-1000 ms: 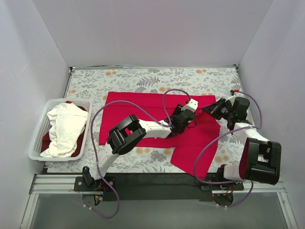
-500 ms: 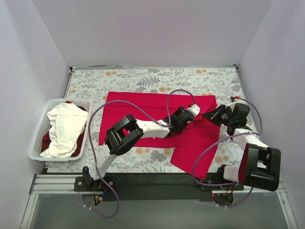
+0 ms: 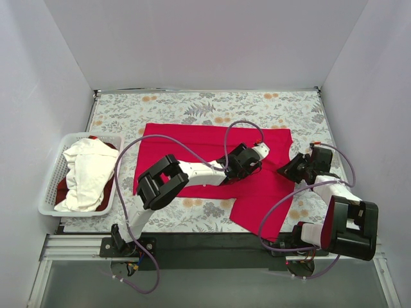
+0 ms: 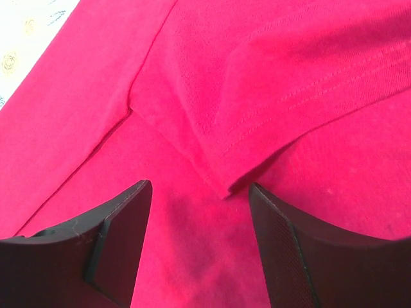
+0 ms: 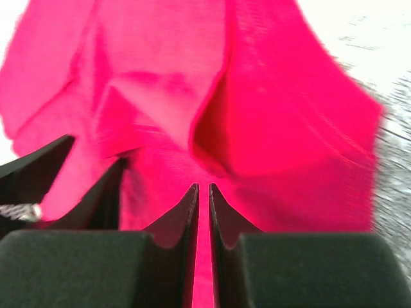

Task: Fold and stack the t-shirts
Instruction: Fold the tshirt

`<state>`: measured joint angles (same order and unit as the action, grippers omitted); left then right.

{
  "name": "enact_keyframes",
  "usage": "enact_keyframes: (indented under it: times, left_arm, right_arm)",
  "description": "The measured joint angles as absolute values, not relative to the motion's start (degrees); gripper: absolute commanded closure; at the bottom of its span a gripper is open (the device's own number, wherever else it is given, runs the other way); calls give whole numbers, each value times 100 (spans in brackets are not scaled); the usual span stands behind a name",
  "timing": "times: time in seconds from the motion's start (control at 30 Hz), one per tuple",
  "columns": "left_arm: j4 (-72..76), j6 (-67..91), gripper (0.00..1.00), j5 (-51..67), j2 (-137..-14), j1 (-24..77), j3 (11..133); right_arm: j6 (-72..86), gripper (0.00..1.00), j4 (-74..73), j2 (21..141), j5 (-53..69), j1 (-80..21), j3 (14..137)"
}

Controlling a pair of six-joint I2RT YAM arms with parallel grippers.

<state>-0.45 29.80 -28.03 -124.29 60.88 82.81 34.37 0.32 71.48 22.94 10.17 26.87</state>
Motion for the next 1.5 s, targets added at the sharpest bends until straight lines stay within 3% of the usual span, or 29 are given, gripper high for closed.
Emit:
enact_keyframes:
  times: [0.27, 0.37, 0.4, 0.5, 0.67, 0.8, 1.07, 1.2, 1.5]
  left_arm:
    - [-217, 2982, 38, -2792, -12147, 6093, 7985]
    - [-266, 3002, 36, -2832, -12027, 6093, 7896]
    - [-266, 3035, 31, -2858, -11987, 6093, 7872]
    - [-384, 3269, 28, -2923, -11841, 6075, 7789]
    - [-871, 4313, 28, -2580, -11275, 5817, 7631]
    - [-976, 5470, 28, -1621, -10654, 5229, 7404]
    - [-932, 6886, 38, -235, -10707, 4735, 7391]
    - [-1096, 7328, 55, 215, -11177, 4818, 7714]
    - [-1494, 7948, 66, 556, -11937, 4849, 8377]
  right_arm:
    - [3249, 84, -495, 6987, 1608, 1031, 2873]
    - [3131, 69, -591, 6965, 1570, 1041, 2982]
    - [3085, 62, -615, 6954, 1579, 1041, 3022]
    - [2923, 54, -613, 6873, 1662, 1022, 3103]
    - [2783, 54, -486, 6759, 1824, 993, 3100]
    - [2733, 59, -97, 6761, 1986, 996, 2945]
    - [2692, 60, 508, 7000, 2281, 996, 2827]
    - [2689, 61, 720, 7135, 2355, 1004, 2794]
    - [2674, 62, 937, 7271, 2460, 1013, 2692]
